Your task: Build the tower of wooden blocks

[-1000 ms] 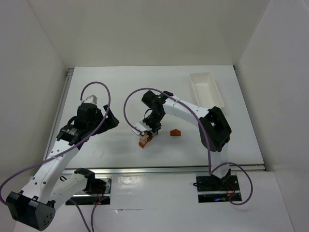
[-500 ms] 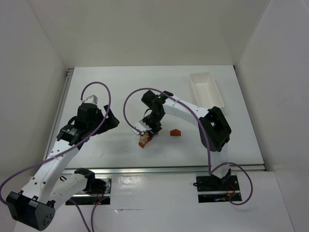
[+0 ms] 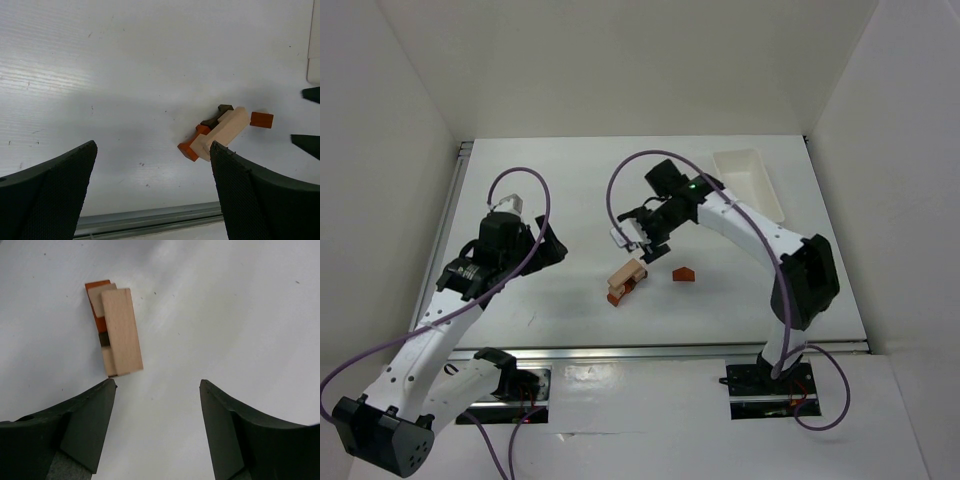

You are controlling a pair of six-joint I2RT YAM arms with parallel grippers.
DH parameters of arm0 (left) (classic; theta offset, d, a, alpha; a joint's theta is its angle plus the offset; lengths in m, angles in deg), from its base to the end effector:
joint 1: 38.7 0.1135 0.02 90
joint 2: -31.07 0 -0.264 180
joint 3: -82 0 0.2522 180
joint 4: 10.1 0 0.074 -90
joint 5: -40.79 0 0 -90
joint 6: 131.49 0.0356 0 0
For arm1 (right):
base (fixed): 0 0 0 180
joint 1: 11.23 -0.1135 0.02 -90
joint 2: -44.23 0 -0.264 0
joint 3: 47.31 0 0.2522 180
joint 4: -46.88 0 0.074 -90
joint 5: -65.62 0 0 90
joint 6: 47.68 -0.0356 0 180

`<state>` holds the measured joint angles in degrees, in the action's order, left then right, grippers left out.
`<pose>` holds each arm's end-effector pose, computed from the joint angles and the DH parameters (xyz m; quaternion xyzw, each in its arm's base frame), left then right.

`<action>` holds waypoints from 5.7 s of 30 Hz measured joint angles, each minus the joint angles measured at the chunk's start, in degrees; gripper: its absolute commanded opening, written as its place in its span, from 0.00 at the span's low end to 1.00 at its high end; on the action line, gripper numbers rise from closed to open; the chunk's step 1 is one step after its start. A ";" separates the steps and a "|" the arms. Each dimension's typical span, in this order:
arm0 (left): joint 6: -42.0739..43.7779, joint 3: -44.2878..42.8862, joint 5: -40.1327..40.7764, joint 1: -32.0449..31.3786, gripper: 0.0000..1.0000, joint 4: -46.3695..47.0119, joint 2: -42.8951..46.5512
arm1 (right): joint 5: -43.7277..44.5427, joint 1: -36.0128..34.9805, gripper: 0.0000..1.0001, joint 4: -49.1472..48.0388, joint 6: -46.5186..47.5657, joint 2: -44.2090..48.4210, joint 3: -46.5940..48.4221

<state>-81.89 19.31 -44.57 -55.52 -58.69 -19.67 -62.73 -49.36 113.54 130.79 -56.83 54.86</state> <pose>0.1803 -0.0515 0.3048 -0.2002 0.8702 -0.1831 0.4112 0.2735 0.2427 0.2847 -0.8559 0.3526 0.2055 0.3175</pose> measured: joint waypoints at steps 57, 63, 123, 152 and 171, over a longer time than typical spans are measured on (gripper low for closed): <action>0.98 -0.85 1.55 -0.63 0.99 -0.81 -1.68 | -0.13 -8.46 0.77 -2.97 1.11 -10.10 -2.56; 0.98 -0.85 1.57 -0.63 0.99 -0.81 -2.01 | 0.04 -8.55 0.75 -3.91 0.74 -10.16 -2.58; 0.92 -0.85 3.28 -3.39 0.97 -1.66 -2.80 | 2.67 -10.45 0.65 -11.39 -6.62 -8.09 -9.49; 0.90 -0.85 3.72 -3.74 0.97 -1.68 -2.80 | 3.26 -10.51 0.63 -13.27 -8.37 -6.34 -11.47; -0.17 -0.98 4.70 -3.98 0.99 -2.71 -2.80 | 4.66 -10.51 0.68 -16.09 -10.73 -0.85 -12.02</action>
<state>-82.07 18.33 -39.87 -59.50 -61.40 -22.46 -58.07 -59.88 97.45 120.06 -57.68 42.83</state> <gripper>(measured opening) 0.993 0.682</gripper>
